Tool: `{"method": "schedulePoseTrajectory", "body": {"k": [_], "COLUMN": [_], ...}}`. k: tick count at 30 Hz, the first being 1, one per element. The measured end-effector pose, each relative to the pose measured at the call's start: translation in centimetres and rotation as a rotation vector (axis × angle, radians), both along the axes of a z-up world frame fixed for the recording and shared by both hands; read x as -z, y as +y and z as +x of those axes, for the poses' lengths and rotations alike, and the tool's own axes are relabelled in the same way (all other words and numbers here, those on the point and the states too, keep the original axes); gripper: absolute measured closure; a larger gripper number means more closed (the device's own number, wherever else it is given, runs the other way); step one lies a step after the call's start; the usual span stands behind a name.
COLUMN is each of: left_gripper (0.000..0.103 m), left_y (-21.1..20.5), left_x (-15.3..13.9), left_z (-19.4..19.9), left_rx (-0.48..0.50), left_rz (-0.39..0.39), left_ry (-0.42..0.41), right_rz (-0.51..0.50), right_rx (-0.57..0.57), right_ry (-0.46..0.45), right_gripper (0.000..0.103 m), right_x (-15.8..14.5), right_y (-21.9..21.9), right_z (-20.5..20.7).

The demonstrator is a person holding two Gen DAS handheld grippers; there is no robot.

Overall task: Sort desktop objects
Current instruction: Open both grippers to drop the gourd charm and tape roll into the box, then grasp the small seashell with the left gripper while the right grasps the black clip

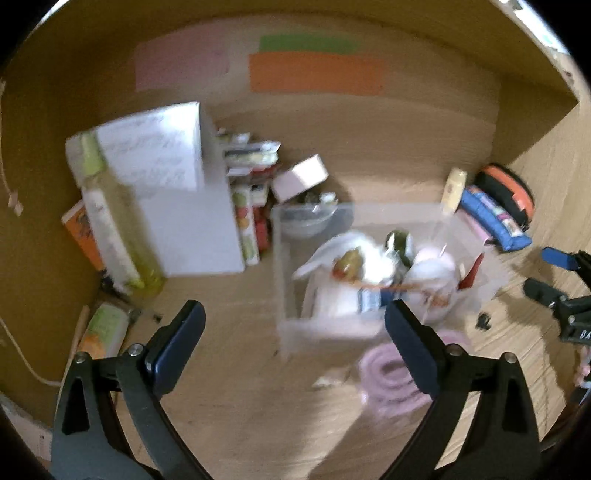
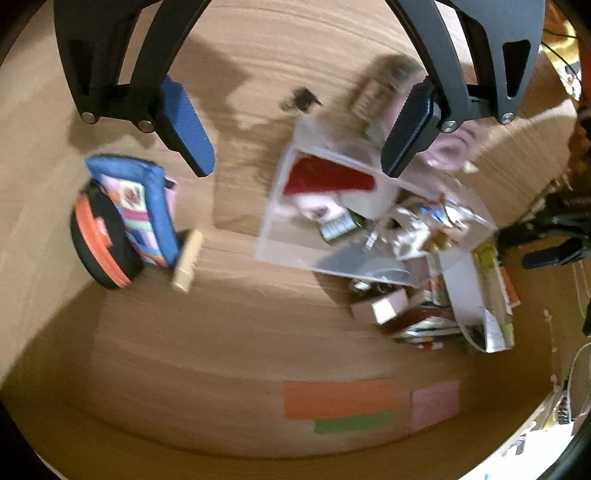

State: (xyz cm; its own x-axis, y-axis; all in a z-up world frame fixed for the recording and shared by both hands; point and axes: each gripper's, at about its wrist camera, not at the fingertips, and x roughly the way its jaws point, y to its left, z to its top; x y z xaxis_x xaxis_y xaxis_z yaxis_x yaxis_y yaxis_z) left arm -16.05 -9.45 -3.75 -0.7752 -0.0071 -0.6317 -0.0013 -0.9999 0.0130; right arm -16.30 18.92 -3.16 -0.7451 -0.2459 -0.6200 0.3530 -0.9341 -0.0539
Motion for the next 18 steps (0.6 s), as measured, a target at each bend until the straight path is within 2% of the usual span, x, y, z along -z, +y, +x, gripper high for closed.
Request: {"method": "schedulePoseTrajectory", "body": {"k": [6,11,18], "left_gripper": [0.004,0.004,0.004], "left_y": [-1.1,-1.3,-0.6], "left_x": [4.1,7.5,8.5], "left_z": [0.0,-0.3,-1.3], "left_rx": [-0.027,-0.013,0.0], "left_rz": [-0.025,-0.041,-0.045], "left_ry": [-0.125,-0.24,-0.265], "right_rz": [0.052,0.08,0.029], "right_rx": [0.051,0.032,-0.052], "right_ry": [-0.075,-0.145,-0.253], "right_gripper": [0.012,0.012,0.014], "right_x": [2.7,5.2,7.2], "right_y": [1.6,1.9,0.5], "right_z": [-0.2,-0.4,-1.2]}}
